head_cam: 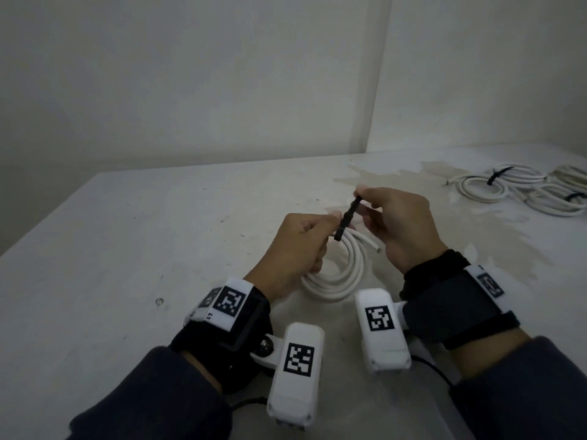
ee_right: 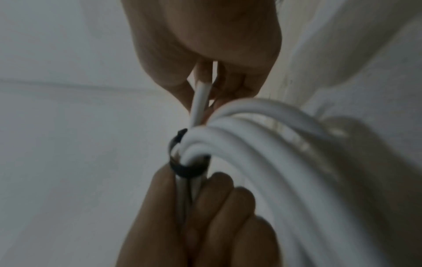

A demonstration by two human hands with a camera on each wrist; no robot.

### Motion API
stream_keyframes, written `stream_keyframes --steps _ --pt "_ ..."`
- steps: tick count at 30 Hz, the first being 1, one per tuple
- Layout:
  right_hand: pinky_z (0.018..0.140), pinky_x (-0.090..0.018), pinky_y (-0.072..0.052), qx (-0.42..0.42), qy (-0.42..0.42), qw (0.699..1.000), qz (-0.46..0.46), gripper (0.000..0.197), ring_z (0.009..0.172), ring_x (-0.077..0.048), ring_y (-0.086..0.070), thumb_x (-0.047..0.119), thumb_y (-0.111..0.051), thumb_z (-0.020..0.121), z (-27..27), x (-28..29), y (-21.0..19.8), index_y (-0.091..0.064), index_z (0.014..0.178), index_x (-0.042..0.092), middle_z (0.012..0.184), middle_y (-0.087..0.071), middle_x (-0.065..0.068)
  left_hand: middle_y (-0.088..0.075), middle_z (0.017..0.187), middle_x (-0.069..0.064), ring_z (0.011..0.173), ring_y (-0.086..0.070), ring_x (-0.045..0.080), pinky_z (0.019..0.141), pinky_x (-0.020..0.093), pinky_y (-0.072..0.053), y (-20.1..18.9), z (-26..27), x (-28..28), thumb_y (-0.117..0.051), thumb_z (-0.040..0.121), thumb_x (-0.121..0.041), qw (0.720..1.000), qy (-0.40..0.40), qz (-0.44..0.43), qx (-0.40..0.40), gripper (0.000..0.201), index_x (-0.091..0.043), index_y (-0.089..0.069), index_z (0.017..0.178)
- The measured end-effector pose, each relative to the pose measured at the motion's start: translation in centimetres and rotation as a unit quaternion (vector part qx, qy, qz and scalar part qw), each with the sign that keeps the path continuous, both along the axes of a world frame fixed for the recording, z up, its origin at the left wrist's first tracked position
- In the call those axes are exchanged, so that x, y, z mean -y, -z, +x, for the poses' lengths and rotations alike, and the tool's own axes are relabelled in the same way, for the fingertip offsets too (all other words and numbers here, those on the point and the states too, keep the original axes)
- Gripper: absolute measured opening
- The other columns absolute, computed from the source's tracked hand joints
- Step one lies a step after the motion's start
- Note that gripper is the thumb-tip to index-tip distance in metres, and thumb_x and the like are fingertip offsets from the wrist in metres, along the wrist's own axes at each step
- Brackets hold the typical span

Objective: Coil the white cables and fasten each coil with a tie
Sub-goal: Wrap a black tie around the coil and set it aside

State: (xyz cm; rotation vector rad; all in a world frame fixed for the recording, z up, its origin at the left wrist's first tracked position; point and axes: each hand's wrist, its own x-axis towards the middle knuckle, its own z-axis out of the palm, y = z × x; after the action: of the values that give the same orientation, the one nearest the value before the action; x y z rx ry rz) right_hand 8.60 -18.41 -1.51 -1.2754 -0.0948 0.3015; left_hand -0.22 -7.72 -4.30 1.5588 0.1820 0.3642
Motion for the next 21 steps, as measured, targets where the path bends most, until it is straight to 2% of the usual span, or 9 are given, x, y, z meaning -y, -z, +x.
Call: stream_keyframes --steps 2,4,6,9,12,14,17,20,21 --pt "0.045 -0.013 -0.042 -0.002 0.046 0.999 0.016 0.009 0.053 -0.002 -0.066 0.003 -0.069 0.083 0.4 0.3 0.1 -0.067 0.075 0.007 0.079 -0.067 -0.003 -0.022 0.049 -0.004 0.04 -0.017 0.009 0.041 0.017 -0.019 -0.1 0.2 0.5 -0.05 0.099 -0.023 1.0 0.007 0.004 -0.009 0.054 -0.023 -0.041 0.045" --pt "0.044 -0.013 -0.039 0.017 0.069 0.997 0.02 0.011 0.051 0.0 -0.064 0.004 -0.069 0.083 0.5 0.4 0.0 -0.067 0.073 0.008 0.081 -0.067 -0.002 -0.022 0.048 -0.005 0.039 -0.018 0.009 0.04 0.017 -0.02 -0.2 0.5 0.8 -0.051 0.098 -0.026 1.0 0.007 0.003 -0.021 0.06 -0.022 -0.044 0.039" --pt "0.045 -0.013 -0.037 0.04 0.068 0.996 0.032 0.011 0.054 -0.002 -0.064 0.007 -0.07 0.083 0.5 0.6 -0.2 -0.068 0.072 0.011 0.081 -0.069 0.001 -0.023 0.048 -0.005 0.039 -0.02 0.008 0.039 0.017 -0.021 0.0 0.6 0.9 -0.051 0.097 -0.03 0.999 -0.001 0.01 -0.038 0.058 -0.022 -0.051 0.04" --pt "0.048 -0.014 -0.04 0.107 -0.003 0.993 0.044 0.011 0.059 -0.008 -0.062 0.01 -0.071 0.083 -0.2 0.7 -1.0 -0.071 0.072 0.013 0.078 -0.069 0.0 -0.026 0.045 -0.006 0.038 -0.024 0.01 0.04 0.018 -0.024 0.2 0.8 0.7 -0.051 0.097 -0.034 0.996 -0.048 0.028 -0.063 0.042 -0.018 -0.06 0.059" --pt "0.059 -0.017 -0.045 0.215 -0.118 0.97 0.003 0.013 0.064 -0.011 -0.061 0.007 -0.07 0.082 -1.7 0.4 -1.2 -0.07 0.069 0.008 0.074 -0.067 -0.005 -0.032 0.04 -0.009 0.039 -0.028 0.011 0.041 0.021 -0.026 0.5 0.9 -0.1 -0.049 0.099 -0.032 0.991 -0.11 0.041 -0.058 0.04 -0.016 -0.06 0.063" --pt "0.061 -0.018 -0.044 0.245 -0.175 0.953 -0.018 0.013 0.065 -0.01 -0.06 0.005 -0.069 0.081 -2.2 0.1 -0.9 -0.07 0.068 0.005 0.072 -0.065 -0.009 -0.035 0.039 -0.011 0.041 -0.03 0.011 0.042 0.022 -0.027 0.8 0.7 -0.6 -0.049 0.099 -0.029 0.991 -0.119 0.043 -0.053 0.038 -0.014 -0.061 0.067" --pt "0.056 -0.018 -0.04 0.201 -0.175 0.964 0.005 0.015 0.065 -0.008 -0.056 0.009 -0.068 0.083 -1.9 -0.1 -0.8 -0.072 0.068 0.011 0.074 -0.065 -0.005 -0.029 0.045 -0.006 0.043 -0.025 0.013 0.042 0.022 -0.023 1.2 0.3 -0.9 -0.049 0.099 -0.032 0.996 -0.082 0.004 -0.038 0.037 -0.01 -0.065 0.074" --pt "0.047 -0.015 -0.033 0.116 -0.091 0.986 0.08 0.014 0.061 -0.006 -0.055 0.01 -0.068 0.085 -0.6 0.6 -1.1 -0.073 0.073 0.011 0.074 -0.066 -0.002 -0.021 0.051 -0.008 0.043 -0.017 0.008 0.039 0.019 -0.018 0.5 0.0 -0.4 -0.048 0.096 -0.037 0.999 0.011 -0.032 0.002 0.038 -0.003 -0.065 0.103" --pt "0.048 -0.015 -0.033 0.109 -0.064 0.989 0.08 0.012 0.061 -0.005 -0.056 0.011 -0.068 0.085 -0.1 0.9 -1.1 -0.073 0.074 0.011 0.073 -0.066 -0.001 -0.021 0.051 -0.008 0.043 -0.017 0.008 0.039 0.019 -0.017 0.3 -0.1 -0.1 -0.05 0.092 -0.04 0.999 0.031 -0.037 0.013 0.04 -0.003 -0.063 0.104"
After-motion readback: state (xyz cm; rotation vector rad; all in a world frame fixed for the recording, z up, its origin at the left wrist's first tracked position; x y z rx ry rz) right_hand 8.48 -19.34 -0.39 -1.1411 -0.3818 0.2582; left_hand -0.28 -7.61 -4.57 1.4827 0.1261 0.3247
